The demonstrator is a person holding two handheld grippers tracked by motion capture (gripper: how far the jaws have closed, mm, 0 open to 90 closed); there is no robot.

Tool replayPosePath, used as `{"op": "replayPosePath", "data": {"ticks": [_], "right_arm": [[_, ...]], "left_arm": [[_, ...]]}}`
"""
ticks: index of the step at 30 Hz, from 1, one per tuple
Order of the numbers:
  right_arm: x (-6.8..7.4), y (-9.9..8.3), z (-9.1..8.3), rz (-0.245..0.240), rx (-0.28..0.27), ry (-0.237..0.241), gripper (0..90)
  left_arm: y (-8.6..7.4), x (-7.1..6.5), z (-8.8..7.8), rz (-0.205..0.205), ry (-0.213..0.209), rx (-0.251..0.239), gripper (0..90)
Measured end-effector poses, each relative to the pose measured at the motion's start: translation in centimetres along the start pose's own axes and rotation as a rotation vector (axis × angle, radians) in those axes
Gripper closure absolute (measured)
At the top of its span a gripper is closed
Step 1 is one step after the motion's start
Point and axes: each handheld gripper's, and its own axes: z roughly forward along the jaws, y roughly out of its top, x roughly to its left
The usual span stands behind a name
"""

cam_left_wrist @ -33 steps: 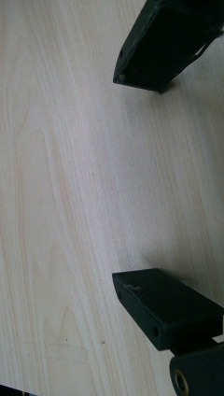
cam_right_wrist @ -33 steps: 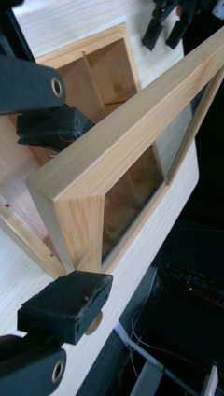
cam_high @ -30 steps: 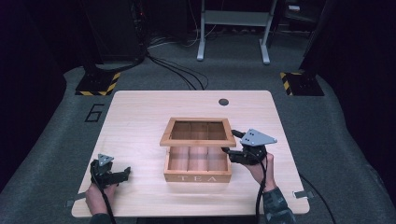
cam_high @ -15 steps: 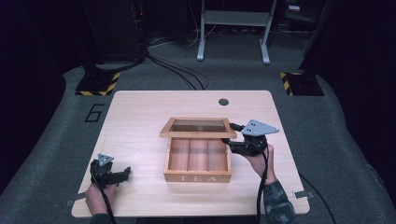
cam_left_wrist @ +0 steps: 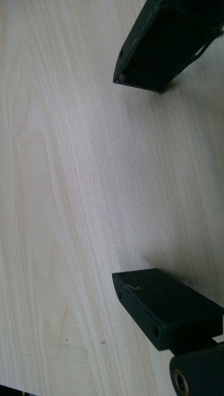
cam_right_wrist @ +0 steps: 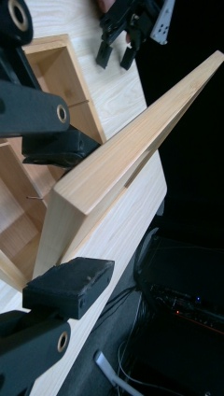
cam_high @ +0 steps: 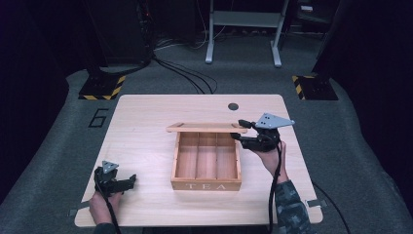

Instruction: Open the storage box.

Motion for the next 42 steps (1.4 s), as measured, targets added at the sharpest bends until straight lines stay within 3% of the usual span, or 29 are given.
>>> {"op": "replayPosePath", "data": {"ticks": [12,36,42], "right_arm": [[-1.9,1.6,0.7,0.068,0.0,0.005,49.1],[-6.1,4.3,2.1,0.195,0.026,0.072,52.9],[-6.6,4.5,2.3,0.212,0.029,0.078,53.2]], "left_arm": [[0.0,0.0,0.0,0.002,0.002,-0.003,5.6],[0.0,0.0,0.0,0.003,0.001,-0.001,5.6],[0.0,0.0,0.0,0.003,0.0,0.0,5.6]]}}
